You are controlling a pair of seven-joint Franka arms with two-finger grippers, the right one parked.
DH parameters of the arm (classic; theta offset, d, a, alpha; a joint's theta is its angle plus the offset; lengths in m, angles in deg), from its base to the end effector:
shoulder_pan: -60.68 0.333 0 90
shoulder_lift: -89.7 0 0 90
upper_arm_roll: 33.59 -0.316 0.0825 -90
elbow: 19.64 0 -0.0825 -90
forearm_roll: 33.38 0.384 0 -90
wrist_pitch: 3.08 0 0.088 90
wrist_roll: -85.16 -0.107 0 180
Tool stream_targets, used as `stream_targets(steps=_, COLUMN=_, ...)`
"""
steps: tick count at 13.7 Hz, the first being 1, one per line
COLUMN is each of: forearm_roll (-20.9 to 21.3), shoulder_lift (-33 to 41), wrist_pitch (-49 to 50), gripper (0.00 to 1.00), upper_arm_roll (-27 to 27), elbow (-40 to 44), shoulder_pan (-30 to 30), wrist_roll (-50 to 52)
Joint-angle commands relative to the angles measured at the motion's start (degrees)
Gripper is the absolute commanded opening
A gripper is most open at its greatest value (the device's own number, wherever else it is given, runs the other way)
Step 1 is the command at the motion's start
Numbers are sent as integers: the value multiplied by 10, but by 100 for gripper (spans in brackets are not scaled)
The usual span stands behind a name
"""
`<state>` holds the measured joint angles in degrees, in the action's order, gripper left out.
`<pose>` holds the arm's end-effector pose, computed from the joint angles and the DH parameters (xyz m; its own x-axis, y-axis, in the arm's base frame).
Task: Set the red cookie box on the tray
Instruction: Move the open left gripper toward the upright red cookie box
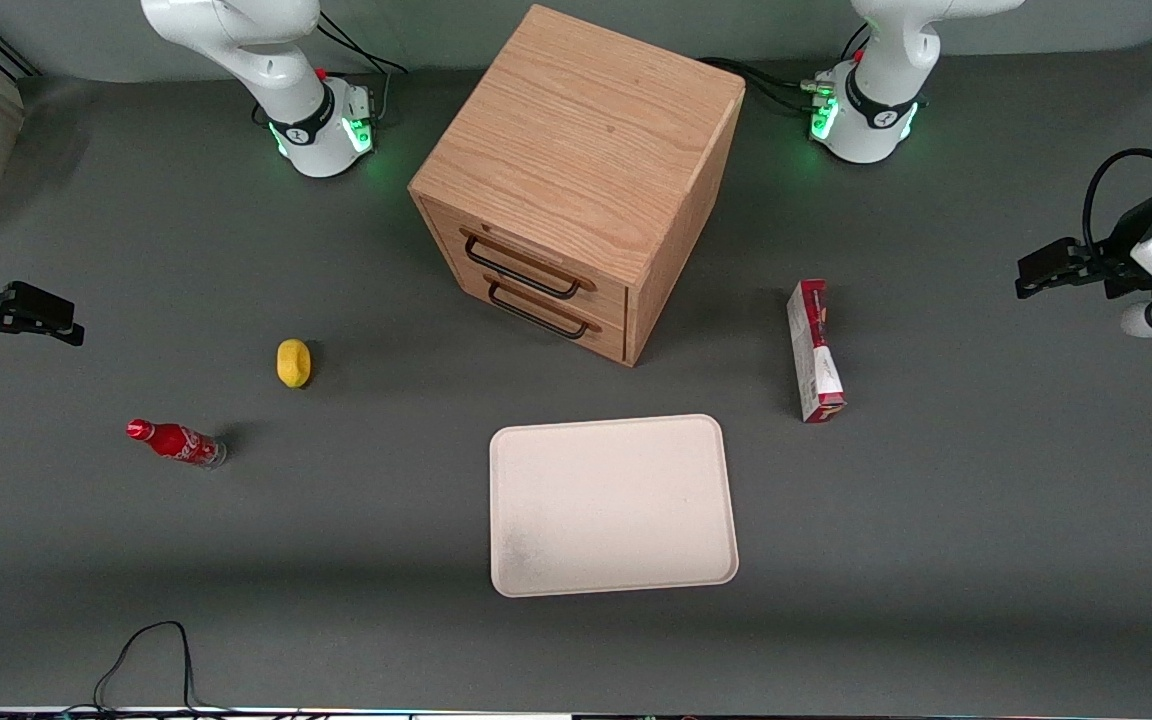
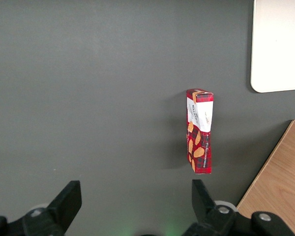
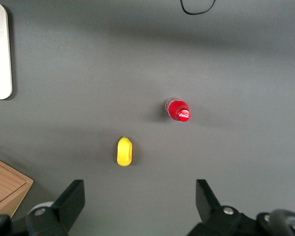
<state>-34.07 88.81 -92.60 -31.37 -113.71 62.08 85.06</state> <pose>0.5545 -0.0091 0.5818 0.9954 -0.0161 -0.0948 -0.0150 -0.9998 0.0128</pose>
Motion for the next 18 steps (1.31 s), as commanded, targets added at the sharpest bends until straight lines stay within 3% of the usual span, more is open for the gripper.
stream_targets(steps=1, forearm_roll=6, shoulder_lift=11, wrist_pitch=8, gripper=100, upper_arm_roll=-2, elbow=-5, shoulder_pan=-4, wrist_roll=6)
stream_targets(steps=8, forearm_roll=3, shoulder_lift=22, wrist_pitch=0, gripper=100, upper_arm_roll=2, elbow=-25, shoulder_pan=-13, wrist_roll=12)
stream_targets(steps=15, forearm_roll=0, shoulder_lift=86, wrist_pitch=-47, gripper=100, upper_arm_roll=14, elbow=-110, shoulder_pan=-160, wrist_roll=215)
stream_targets(steps=18, forearm_roll=0, shoulder_lift=146, wrist_pitch=-96, gripper=100, upper_arm_roll=18, elbow=-201, shoulder_pan=-188, wrist_roll=234)
